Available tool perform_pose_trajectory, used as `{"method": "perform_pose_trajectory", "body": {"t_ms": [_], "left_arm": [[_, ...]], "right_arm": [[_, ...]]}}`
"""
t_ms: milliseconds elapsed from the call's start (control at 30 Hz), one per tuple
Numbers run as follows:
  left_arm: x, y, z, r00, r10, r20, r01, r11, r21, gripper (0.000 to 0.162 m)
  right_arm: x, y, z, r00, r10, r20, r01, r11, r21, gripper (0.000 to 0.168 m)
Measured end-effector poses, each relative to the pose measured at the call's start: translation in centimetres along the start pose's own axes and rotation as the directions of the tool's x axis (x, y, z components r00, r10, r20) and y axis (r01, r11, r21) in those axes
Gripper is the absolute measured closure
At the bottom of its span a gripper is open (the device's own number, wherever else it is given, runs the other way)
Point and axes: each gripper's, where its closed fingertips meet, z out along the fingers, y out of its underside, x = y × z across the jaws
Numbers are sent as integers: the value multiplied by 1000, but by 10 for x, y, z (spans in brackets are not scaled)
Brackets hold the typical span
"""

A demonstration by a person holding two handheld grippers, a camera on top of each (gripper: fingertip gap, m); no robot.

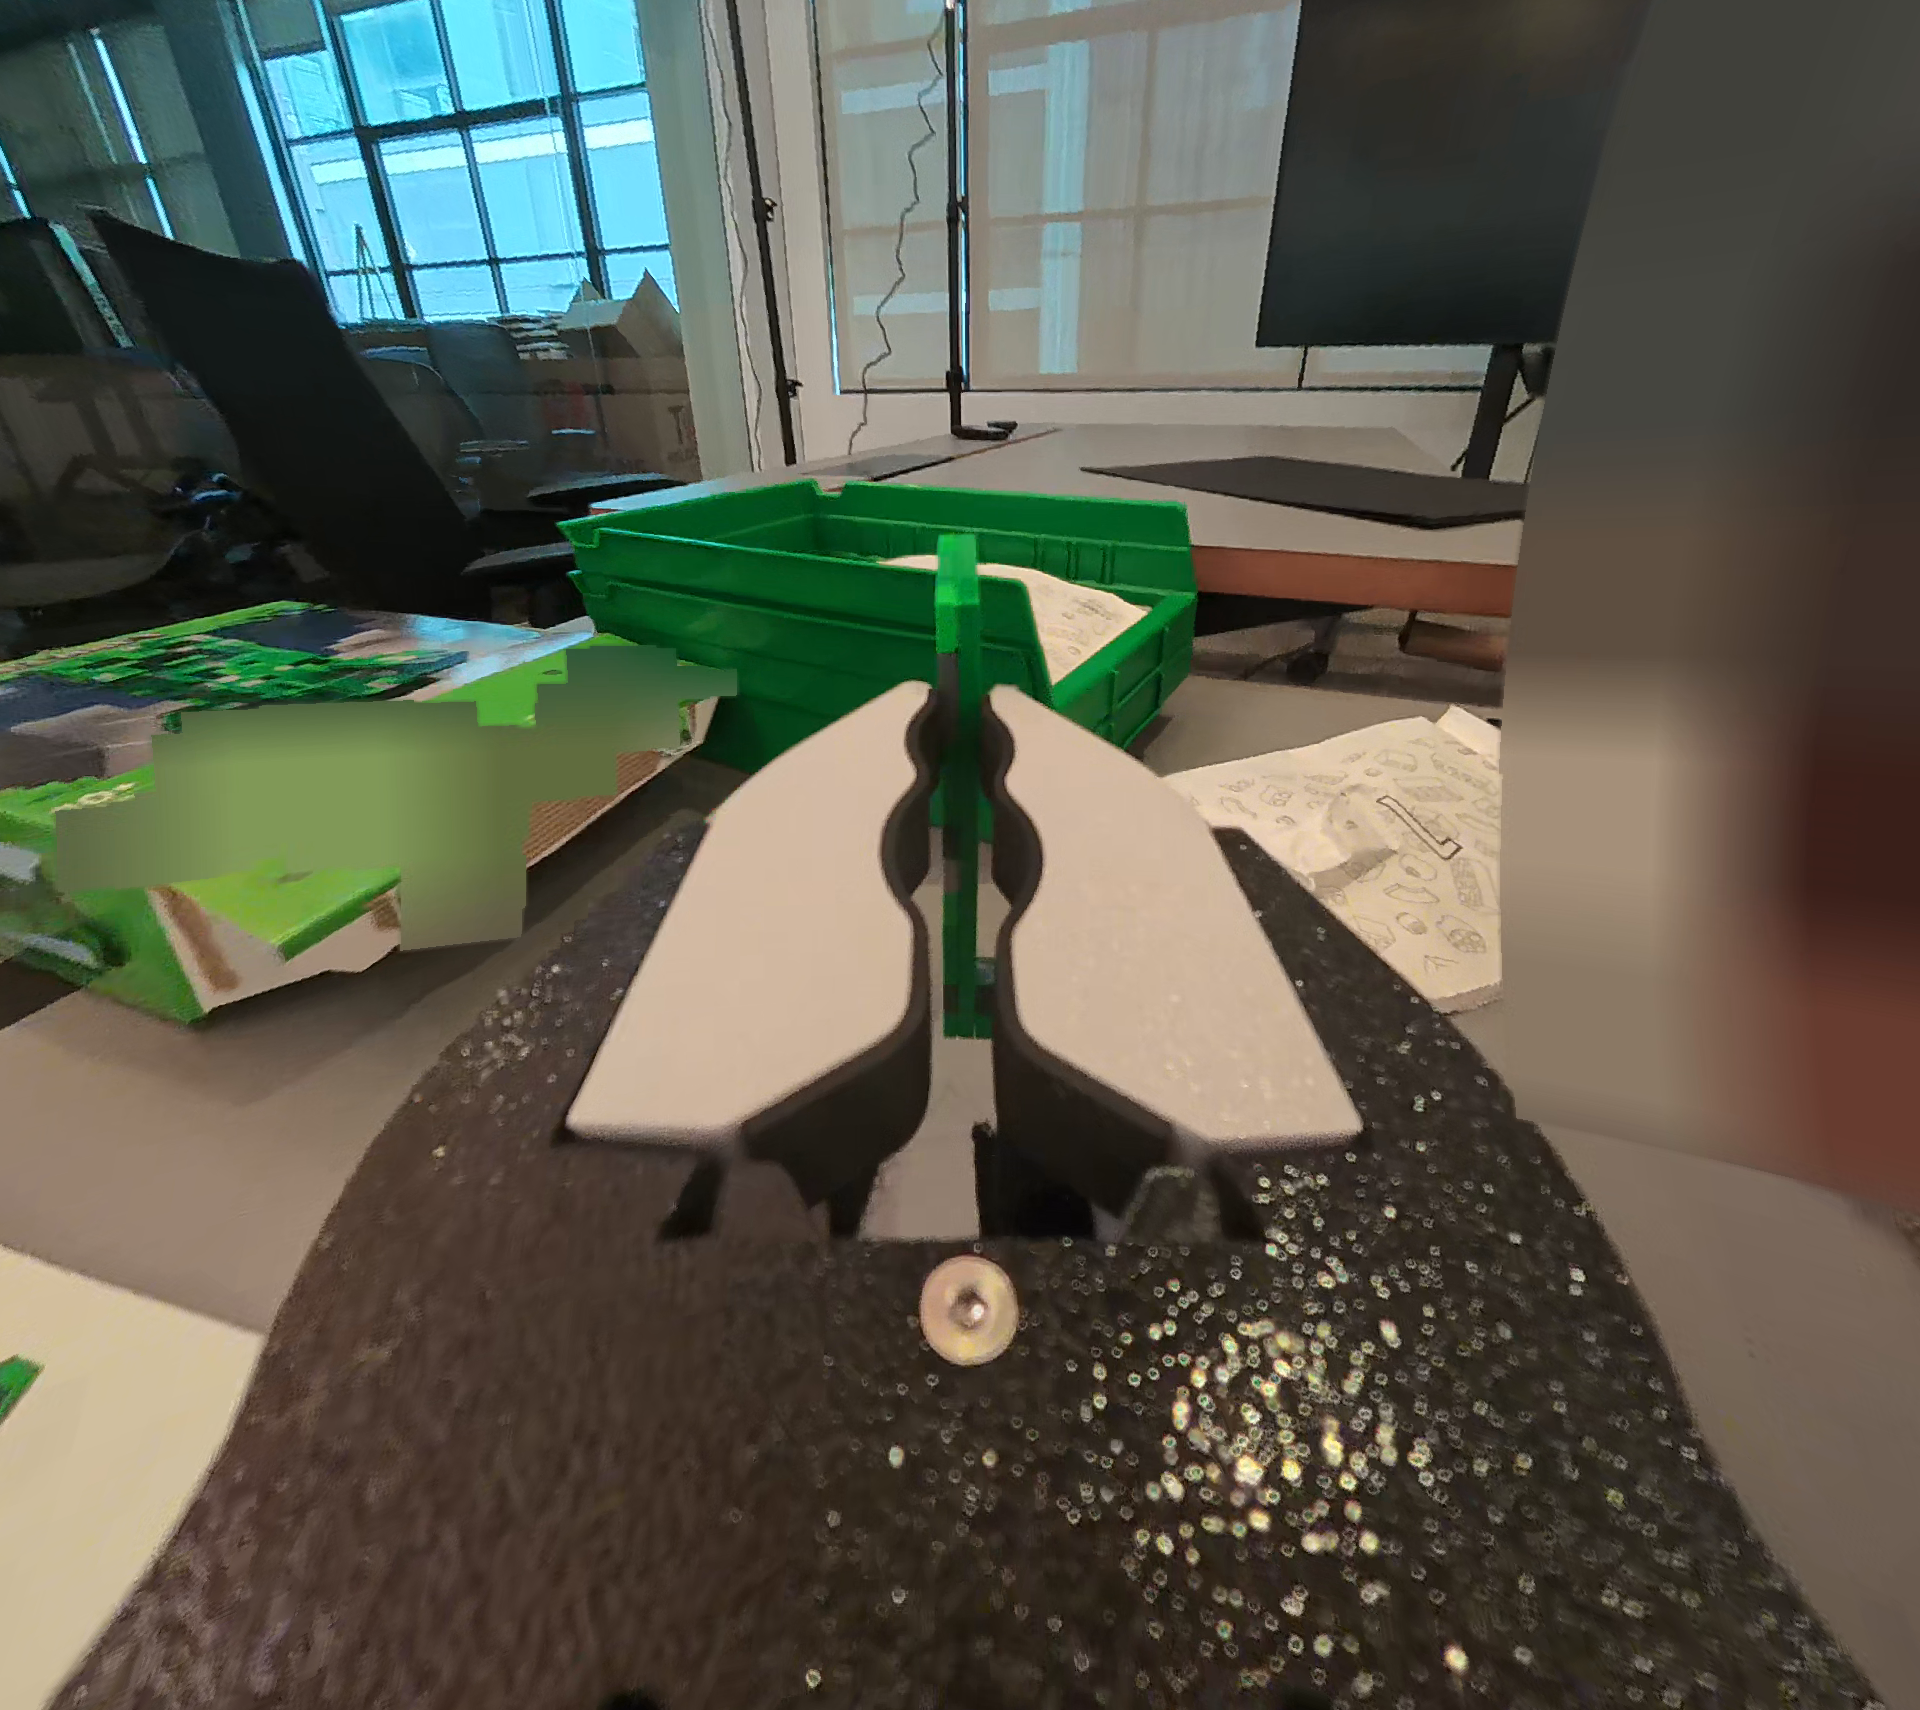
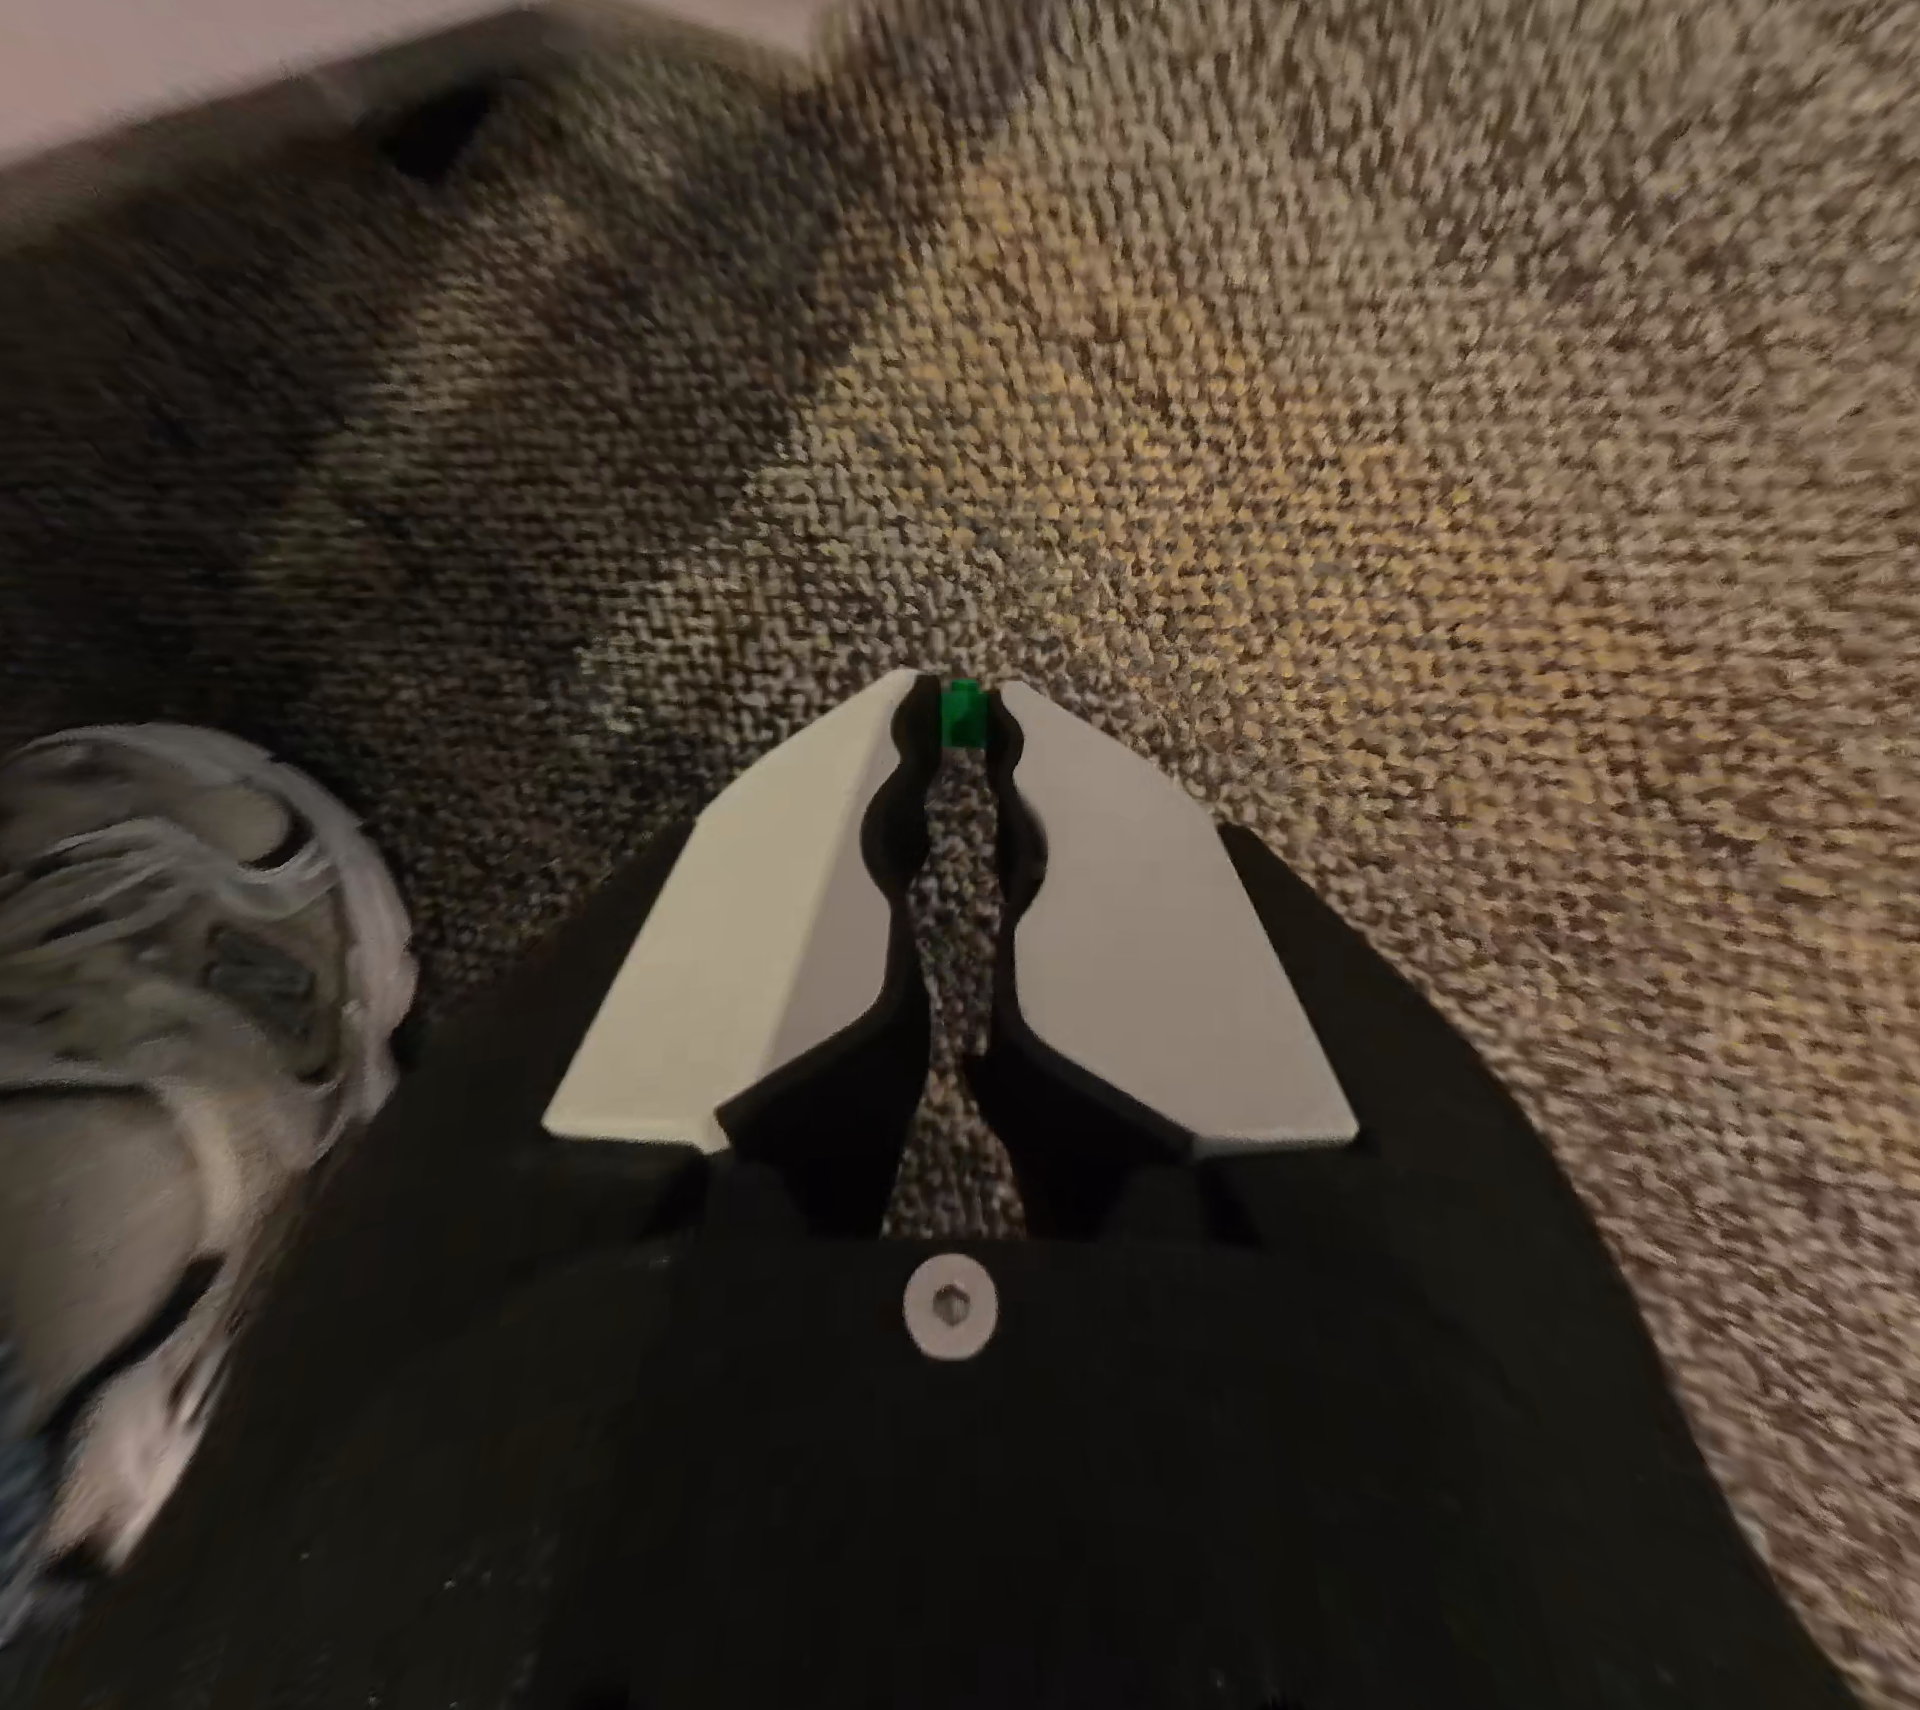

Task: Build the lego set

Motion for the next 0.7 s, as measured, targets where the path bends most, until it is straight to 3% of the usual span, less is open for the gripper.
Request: {"method": "perform_pose_trajectory", "body": {"t_ms": [100,233,367,467,567,633,700], "left_arm": [[-12,-5,-17,1000,-10,25,9,1000,24,156],[-27,-17,-45,999,-21,43,18,998,64,156],[-40,-36,-78,998,-47,39,42,993,110,157],[-49,-49,-106,998,-55,21,52,989,137,156],[-59,-51,-129,997,-71,-10,71,991,115,157],[-67,-46,-143,997,-65,-29,67,994,83,156],[-74,-38,-158,997,-55,-53,57,998,36,156]], "right_arm": [[-8,-34,-47,996,-88,27,85,992,89,160],[-33,-114,-133,953,-302,14,289,924,249,160],[-53,-213,-248,903,-423,-76,409,792,454,160],[-87,-274,-347,870,-466,-165,461,646,608,160],[-154,-311,-444,826,-522,-213,487,472,735,160],[-221,-316,-495,767,-615,-184,486,370,792,160],[-297,-306,-528,676,-731,-92,460,321,828,160]]}}
